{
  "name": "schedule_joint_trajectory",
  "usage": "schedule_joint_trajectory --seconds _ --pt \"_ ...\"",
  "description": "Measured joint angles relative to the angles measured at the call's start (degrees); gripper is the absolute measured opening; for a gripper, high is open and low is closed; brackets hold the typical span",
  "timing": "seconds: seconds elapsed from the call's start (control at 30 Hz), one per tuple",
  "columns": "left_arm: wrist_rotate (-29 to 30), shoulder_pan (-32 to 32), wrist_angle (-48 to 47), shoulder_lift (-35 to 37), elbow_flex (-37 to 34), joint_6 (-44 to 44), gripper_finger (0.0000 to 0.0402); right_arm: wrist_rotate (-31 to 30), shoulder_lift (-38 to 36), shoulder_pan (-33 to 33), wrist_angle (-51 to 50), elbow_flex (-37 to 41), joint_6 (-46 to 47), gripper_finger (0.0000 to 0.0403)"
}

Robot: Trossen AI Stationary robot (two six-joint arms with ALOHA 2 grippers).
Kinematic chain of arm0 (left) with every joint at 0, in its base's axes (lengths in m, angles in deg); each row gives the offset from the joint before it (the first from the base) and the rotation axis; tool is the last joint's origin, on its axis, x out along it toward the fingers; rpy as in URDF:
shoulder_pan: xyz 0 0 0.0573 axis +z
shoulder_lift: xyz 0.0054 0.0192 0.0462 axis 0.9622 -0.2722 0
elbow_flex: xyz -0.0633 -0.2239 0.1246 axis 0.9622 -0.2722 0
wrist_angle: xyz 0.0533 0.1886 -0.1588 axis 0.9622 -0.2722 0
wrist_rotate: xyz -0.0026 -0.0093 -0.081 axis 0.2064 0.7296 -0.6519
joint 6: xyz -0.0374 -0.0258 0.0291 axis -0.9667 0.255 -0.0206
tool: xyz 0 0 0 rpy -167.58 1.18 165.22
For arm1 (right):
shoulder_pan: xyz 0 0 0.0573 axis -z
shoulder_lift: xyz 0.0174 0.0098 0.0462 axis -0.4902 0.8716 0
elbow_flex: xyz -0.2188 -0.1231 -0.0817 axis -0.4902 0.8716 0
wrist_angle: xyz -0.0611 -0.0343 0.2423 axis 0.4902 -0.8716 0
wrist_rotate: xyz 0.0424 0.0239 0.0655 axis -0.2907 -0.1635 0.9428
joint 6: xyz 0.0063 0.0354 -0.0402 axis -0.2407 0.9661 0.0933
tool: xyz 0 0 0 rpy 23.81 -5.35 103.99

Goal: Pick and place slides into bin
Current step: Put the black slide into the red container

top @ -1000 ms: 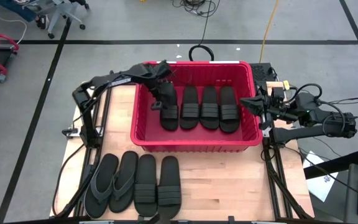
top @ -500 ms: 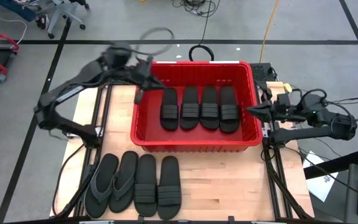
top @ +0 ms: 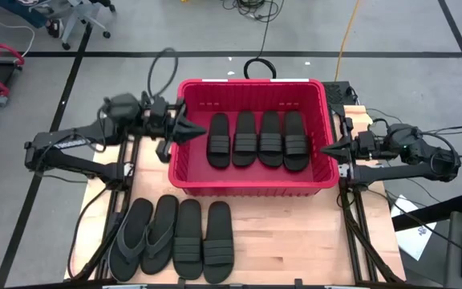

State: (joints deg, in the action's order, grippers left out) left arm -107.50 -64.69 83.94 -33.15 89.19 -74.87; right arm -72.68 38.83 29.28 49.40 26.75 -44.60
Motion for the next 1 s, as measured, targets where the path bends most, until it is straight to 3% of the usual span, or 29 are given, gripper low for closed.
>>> schedule_joint_trajectory --seconds 0.1,0.27,0.5,0.73,0.87,1.0 --pt "6.7 -5.4 3.9 0.3 -4.2 -3.0 0.0 1.0 -0.5 0.0 0.1 0.0 -0.3 0.0" --pt "10.7 -11.6 5.6 -0.6 -7.4 -6.2 0.0 0.8 -0.7 0.0 1.1 0.0 0.3 0.0" --pt "4.7 -14.9 3.1 -3.5 -7.9 -13.3 0.0 3.9 -1.2 0.0 4.9 0.0 7.8 0.0" --pt "-4.5 -19.6 -2.5 -3.7 -7.8 -14.5 0.0 0.5 -1.6 0.0 4.6 1.5 13.1 0.0" --pt "-3.7 -22.5 -13.3 -3.5 -7.8 -12.9 0.0 0.6 -1.6 0.0 4.1 2.9 20.4 0.0" --pt "2.9 -28.0 -21.8 -4.8 -7.8 -8.5 0.0 0.5 -1.6 0.0 4.0 4.3 24.3 0.0"
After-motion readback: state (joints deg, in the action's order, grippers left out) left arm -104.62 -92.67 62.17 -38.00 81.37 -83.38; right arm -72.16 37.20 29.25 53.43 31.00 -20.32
